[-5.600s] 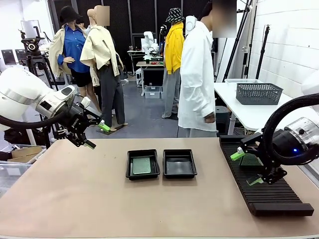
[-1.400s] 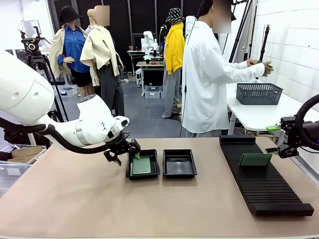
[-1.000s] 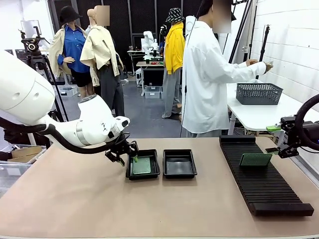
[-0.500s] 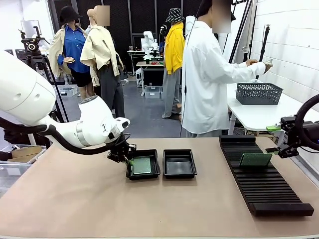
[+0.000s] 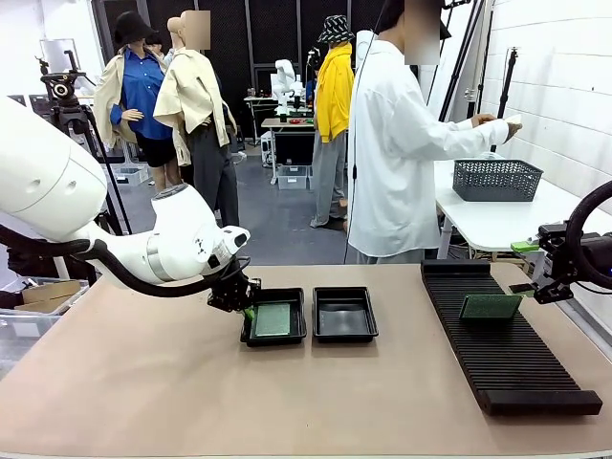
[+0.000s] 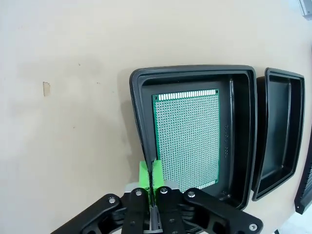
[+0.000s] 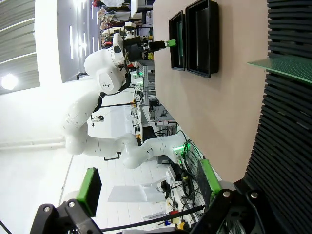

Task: Inspect and transfer BCBs to ESD trays.
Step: Pick up the ESD tray and place it on the left side of the table.

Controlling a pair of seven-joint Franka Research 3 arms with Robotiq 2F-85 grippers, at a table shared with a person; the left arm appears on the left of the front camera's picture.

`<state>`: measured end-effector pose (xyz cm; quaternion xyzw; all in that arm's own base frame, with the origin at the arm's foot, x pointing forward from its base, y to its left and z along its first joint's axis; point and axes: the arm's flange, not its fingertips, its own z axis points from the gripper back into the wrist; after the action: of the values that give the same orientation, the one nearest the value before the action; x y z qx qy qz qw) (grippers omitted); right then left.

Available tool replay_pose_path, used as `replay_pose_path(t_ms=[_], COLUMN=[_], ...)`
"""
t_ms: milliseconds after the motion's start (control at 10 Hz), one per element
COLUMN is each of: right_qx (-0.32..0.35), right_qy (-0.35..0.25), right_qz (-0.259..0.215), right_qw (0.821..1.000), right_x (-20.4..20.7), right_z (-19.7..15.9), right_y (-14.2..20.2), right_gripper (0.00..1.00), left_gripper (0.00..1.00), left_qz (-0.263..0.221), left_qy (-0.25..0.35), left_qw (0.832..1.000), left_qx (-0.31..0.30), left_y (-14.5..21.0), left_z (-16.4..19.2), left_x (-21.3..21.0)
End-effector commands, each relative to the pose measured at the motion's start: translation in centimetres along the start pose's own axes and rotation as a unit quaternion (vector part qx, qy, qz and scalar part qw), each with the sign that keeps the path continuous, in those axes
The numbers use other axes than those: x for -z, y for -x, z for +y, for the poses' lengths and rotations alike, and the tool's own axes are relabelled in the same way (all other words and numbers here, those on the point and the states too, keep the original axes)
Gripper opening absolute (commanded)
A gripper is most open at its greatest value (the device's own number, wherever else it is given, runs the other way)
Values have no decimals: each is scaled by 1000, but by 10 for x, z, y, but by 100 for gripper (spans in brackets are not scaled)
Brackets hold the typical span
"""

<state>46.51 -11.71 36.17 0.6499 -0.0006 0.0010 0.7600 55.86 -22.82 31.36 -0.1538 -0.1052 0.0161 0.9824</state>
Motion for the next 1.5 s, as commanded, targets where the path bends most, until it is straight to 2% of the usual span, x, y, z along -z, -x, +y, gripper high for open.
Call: replay_pose_path(t_ms=[0,200,700,1000,1200,1400], right_qx=[-1,-1,-1,-1,-1,-1], right_qy=[3,3,3,3,3,3], right_qz=[3,3,3,3,3,3], right_qw=[1000,1000,1000,1000,1000,1000], right_x=[-1,-1,-1,-1,-1,-1], right_z=[2,2,2,2,2,2], right_y=[3,3,3,3,3,3], right_gripper=[100,100,100,100,100,100], left_gripper=[0,0,0,0,0,0], left_qz=[-2,0,-9,-8,-19,-10], left_qy=[0,0,-15,-12,-13,-20], left_qw=[1000,1000,1000,1000,1000,1000], left_qx=[1,0,-8,24,13,14], left_y=[0,0,7,17,15,9], left_z=[0,0,42,67,84,106], left_x=[-1,0,-9,-16,-30,-41])
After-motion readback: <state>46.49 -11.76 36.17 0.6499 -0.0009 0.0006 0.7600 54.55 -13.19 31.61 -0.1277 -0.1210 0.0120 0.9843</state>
